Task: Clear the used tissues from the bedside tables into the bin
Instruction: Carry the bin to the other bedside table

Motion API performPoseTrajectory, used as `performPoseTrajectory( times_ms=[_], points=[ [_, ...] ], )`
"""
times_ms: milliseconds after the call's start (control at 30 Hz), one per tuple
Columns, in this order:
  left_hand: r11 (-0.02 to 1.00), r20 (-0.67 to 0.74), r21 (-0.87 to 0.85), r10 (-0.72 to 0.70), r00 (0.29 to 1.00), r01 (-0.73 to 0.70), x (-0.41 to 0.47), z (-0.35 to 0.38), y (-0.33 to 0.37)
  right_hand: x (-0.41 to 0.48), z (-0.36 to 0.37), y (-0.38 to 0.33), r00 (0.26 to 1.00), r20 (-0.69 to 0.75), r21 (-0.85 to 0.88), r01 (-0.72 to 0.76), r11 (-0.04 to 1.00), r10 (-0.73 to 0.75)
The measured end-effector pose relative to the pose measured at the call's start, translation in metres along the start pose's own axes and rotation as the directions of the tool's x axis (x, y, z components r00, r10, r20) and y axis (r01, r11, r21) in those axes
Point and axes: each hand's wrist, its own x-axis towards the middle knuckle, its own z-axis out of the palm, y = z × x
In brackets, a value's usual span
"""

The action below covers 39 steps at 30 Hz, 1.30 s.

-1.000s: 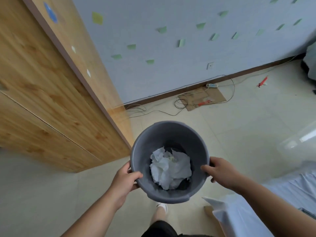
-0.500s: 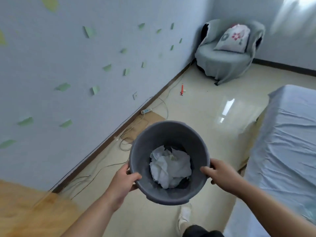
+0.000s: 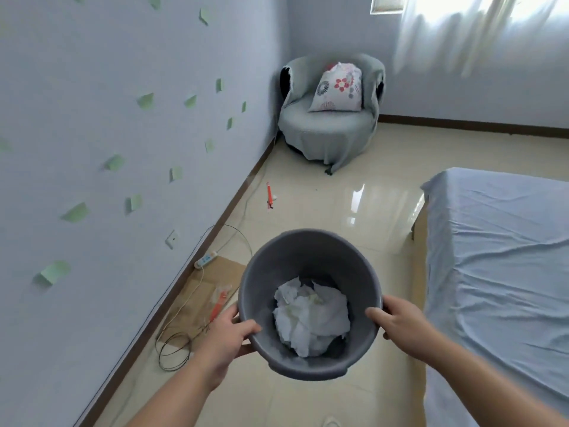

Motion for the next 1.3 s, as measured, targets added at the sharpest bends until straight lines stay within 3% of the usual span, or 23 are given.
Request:
performPoseTrajectory(
  times_ms=[433,633,800,1033,1300],
  points=[
    [0.995,0.316,0.094,0.011,0.949,-0.043,0.282,0.054,0.173,0.186,-0.085,-0.055,0.951,-0.191,0.174,-0.211,0.962,0.243],
    [0.978,0.457,0.159,0.047,0.888,-0.133,0.391,0.096,0.293,0.259,-0.147,-0.1,0.902,-0.322,0.259,-0.209,0.943,0.289],
    [0.966,0.539,0.205,0.023,0.842,-0.158,0.466,0.157,0.359,0.319,-0.189,-0.091,0.858,-0.393,0.292,-0.225,0.93,0.331],
    [0.951,0.493,0.293,-0.064,0.868,-0.096,0.573,0.259,0.424,0.449,-0.277,-0.054,0.822,-0.354,0.402,-0.297,0.866,0.446],
    [0.979,0.407,0.185,0.007,0.913,-0.09,0.685,0.313,0.544,0.623,-0.437,-0.108,0.911,-0.31,0.261,-0.192,0.946,0.271]
  ],
)
